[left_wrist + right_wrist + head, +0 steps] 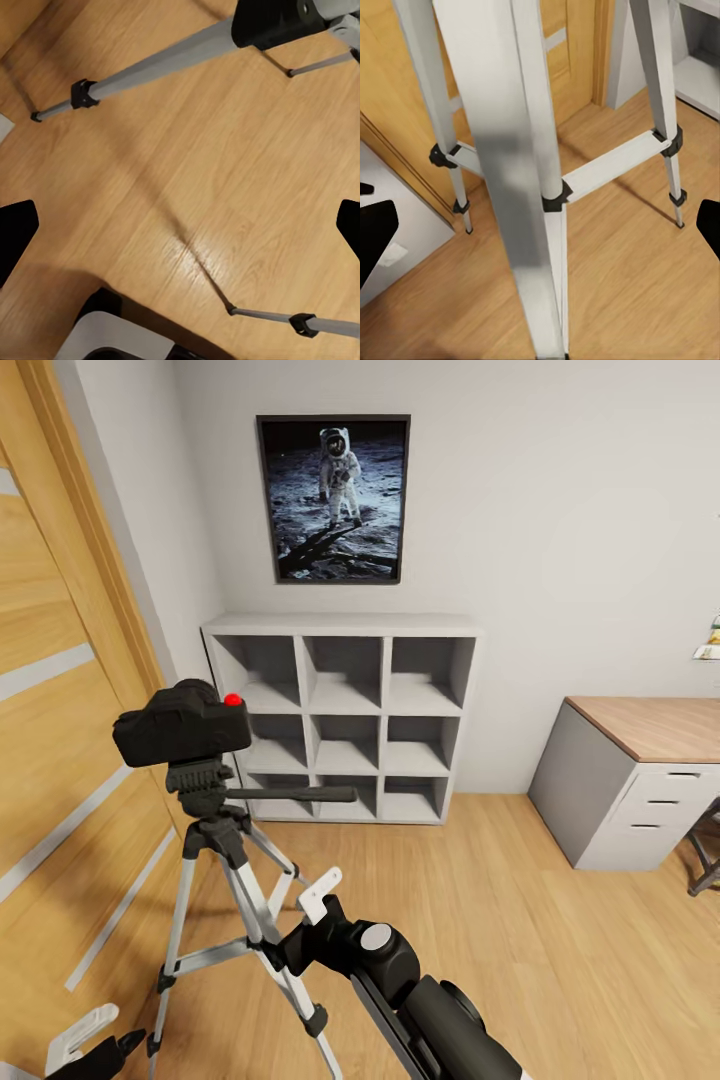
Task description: Attach the digital camera to the camera tripod in the bedroom.
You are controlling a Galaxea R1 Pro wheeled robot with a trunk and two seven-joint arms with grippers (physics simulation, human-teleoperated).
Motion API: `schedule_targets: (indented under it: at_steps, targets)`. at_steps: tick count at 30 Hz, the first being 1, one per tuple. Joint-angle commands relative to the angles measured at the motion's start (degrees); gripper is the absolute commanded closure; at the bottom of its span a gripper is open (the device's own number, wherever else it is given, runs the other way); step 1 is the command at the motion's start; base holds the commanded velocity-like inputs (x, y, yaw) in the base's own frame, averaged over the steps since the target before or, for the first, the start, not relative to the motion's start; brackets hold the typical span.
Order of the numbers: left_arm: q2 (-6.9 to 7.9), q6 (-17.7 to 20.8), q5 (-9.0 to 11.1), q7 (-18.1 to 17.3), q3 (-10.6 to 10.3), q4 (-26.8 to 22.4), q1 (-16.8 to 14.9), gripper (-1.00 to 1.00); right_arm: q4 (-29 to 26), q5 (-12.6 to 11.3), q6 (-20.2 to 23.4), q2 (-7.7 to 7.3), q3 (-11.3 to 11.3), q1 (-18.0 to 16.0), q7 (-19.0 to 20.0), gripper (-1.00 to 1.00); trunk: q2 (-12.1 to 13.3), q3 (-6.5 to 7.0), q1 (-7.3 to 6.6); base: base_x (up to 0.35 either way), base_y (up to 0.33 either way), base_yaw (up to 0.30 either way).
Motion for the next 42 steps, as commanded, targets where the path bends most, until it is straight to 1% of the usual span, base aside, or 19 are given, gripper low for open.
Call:
schedule_targets:
  at_steps: [1,8,12,19,31,42]
  targets:
    - [-0.07,-0.5,0.2,0.2,-0.4,-0.1,-0.2,-1.00,-0.1,-0.3,0.3,0.00,0.0,-0.1,0.0,-1.00,-0.1,-0.13,0.04,-0.014,-0.032,0.000]
    - [-0.44,-0.5,0.2,0.2,-0.4,0.2,-0.2,-1.00,0.0,-0.3,0.3,0.00,0.1,0.0,-0.1,-1.00,-0.1,-0.13,0.04,-0.022,-0.014,0.000]
    - [-0.48,-0.5,0.2,0.2,-0.4,0.3,-0.2,-1.00,0.0,-0.3,0.3,0.04,0.1,0.0,-0.2,-1.00,-0.1,-0.13,0.04,-0.150,-0.032,0.000]
    - [-0.57,-0.3,0.2,0.2,-0.4,0.6,-0.2,-1.00,0.2,-0.3,0.3,0.11,0.3,0.0,-0.2,-1.00,-0.1,-0.13,0.04,-0.279,-0.108,0.000]
    - [-0.60,-0.3,0.2,0.3,-0.3,0.7,-0.2,-1.00,0.3,0.0,0.2,0.09,0.3,0.0,-0.2,-1.00,-0.1,-0.13,0.04,-0.272,-0.190,0.000]
    - [-0.96,-0.2,0.2,0.3,-0.2,0.7,-0.2,-1.00,0.1,0.0,0.3,0.09,0.2,0.0,-0.2,-1.00,-0.1,-0.13,0.04,-0.048,-0.044,0.000]
